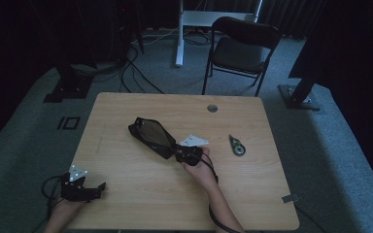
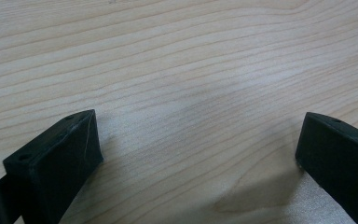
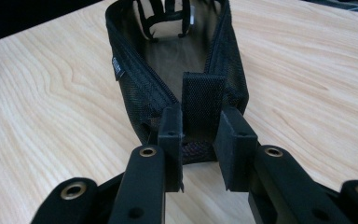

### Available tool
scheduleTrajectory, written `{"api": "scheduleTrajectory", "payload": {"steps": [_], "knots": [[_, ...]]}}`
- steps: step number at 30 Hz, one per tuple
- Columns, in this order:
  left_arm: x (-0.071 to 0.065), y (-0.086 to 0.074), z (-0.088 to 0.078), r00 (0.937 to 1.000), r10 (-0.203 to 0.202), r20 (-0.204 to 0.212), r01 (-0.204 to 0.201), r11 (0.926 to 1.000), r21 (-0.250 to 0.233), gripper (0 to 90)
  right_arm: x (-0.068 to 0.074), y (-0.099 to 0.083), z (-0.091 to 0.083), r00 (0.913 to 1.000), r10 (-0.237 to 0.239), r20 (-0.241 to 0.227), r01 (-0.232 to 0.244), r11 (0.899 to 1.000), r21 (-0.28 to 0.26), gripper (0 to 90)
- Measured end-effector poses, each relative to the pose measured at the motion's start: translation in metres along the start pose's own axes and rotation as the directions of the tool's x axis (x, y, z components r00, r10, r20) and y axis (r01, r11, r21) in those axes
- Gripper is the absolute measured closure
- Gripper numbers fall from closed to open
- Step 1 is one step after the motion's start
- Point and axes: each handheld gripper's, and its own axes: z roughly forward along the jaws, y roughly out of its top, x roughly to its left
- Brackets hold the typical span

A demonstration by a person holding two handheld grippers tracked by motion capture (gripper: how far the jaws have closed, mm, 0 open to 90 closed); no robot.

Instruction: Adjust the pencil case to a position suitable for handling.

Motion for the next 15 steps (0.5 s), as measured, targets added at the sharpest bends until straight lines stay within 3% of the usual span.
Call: {"api": "scheduleTrajectory", "payload": {"steps": [15], "knots": [[0.000, 0.000, 0.000, 1.0000, 0.000, 0.000, 0.000, 1.0000, -0.002, 0.0, -0.021, -0.019, -0.038, 0.9972, 0.037, 0.065, -0.036, 0.999, -0.019, 72.8]]}}
